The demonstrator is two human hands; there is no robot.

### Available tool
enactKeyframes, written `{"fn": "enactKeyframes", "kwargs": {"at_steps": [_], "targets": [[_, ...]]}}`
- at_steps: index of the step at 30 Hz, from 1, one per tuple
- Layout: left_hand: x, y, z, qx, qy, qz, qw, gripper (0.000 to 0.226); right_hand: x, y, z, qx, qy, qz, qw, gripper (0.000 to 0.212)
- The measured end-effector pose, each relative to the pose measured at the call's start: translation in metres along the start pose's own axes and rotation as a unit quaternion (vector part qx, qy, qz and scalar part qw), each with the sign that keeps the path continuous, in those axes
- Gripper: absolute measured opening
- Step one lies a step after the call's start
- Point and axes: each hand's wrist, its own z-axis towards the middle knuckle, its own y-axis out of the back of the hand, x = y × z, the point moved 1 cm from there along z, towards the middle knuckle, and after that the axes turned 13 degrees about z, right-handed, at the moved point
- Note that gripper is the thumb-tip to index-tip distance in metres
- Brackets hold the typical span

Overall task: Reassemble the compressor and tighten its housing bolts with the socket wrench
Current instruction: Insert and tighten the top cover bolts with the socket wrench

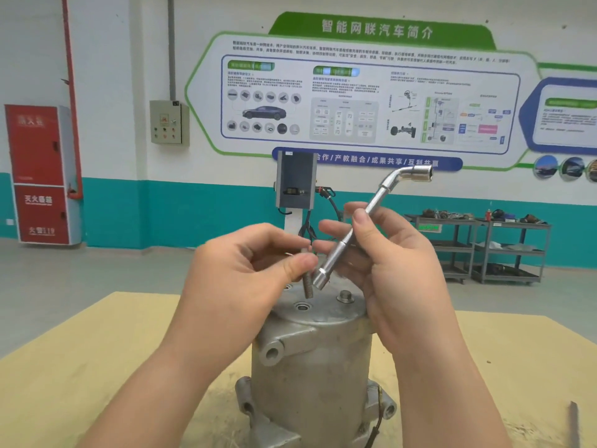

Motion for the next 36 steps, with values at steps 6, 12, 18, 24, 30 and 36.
{"fn": "enactKeyframes", "kwargs": {"at_steps": [6, 12, 18, 24, 30, 36], "targets": [[0.020, -0.001, -0.003, -0.006, -0.047, 0.071, 0.996, 0.018, -0.004, -0.004, -0.001, 0.025, 0.071, -0.013, 0.997, 0.013], [0.023, -0.001, -0.003, 0.017, -0.042, 0.058, 0.997, 0.019, -0.009, -0.003, 0.001, 0.016, 0.074, 0.025, 0.997, 0.013], [0.022, -0.002, -0.004, 0.066, 0.012, 0.070, 0.995, 0.023, -0.009, 0.001, 0.004, -0.038, 0.042, 0.106, 0.993, 0.013], [0.019, -0.005, -0.002, 0.030, 0.070, -0.057, 0.995, 0.040, -0.010, -0.004, 0.002, 0.000, 0.028, 0.064, 0.998, 0.014], [0.017, -0.009, -0.003, 0.052, 0.079, -0.042, 0.995, 0.027, -0.013, -0.015, -0.004, 0.058, 0.067, -0.034, 0.995, 0.018], [0.017, -0.004, -0.002, 0.077, 0.080, -0.041, 0.993, 0.011, -0.014, -0.014, -0.003, 0.091, 0.086, -0.164, 0.978, 0.017]]}}
